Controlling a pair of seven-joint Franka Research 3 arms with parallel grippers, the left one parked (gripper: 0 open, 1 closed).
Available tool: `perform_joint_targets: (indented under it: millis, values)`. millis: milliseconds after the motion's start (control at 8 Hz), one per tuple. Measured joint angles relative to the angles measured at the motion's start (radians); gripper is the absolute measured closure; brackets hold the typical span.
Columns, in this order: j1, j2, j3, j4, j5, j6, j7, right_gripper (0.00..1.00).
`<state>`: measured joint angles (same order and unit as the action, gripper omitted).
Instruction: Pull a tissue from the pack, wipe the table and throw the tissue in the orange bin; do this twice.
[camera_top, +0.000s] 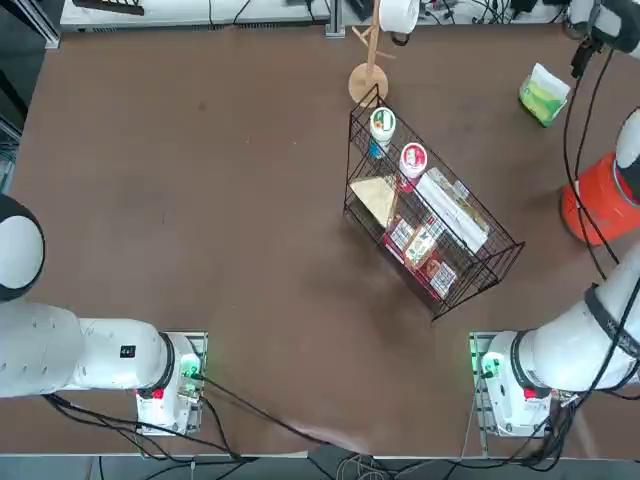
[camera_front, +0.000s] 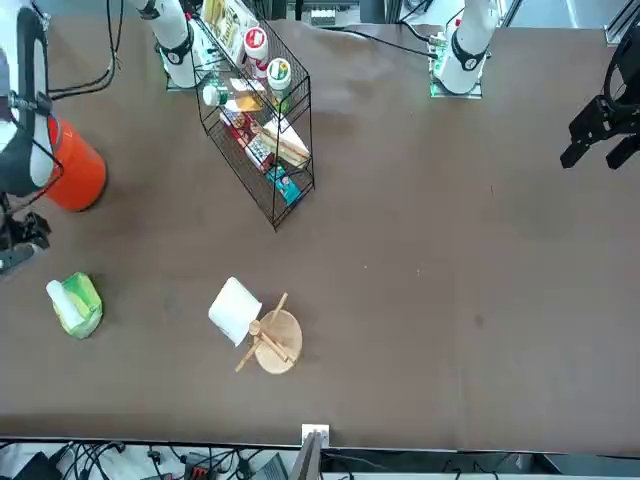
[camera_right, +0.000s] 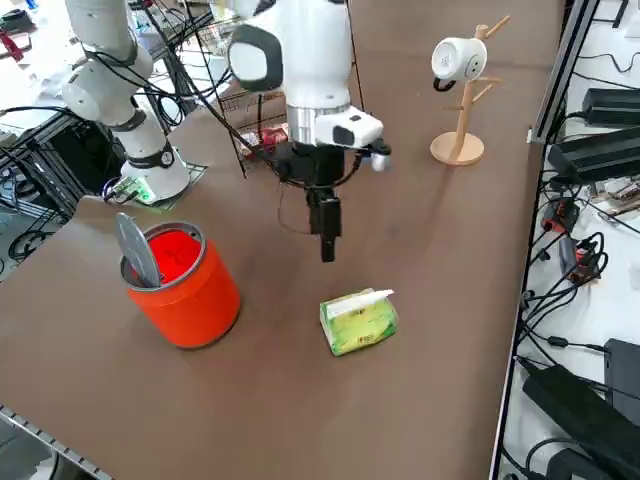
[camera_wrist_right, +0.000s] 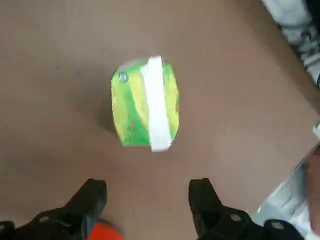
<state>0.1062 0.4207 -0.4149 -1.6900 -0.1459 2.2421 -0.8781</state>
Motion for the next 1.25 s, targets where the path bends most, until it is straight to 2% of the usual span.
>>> perform_joint_targets:
  millis: [250,500,875,1250]
  values:
    - [0.0,0.077,0.004,0.007,0.065,0.118,-0.08,0.03]
    - [-0.003,0.148,0.02,0.048,0.103,0.144,-0.131,0.12]
    - [-0.008,0.225,0.024,0.082,0.125,0.205,-0.167,0.15]
    - [-0.026,0.269,0.024,0.084,0.128,0.254,-0.218,0.16]
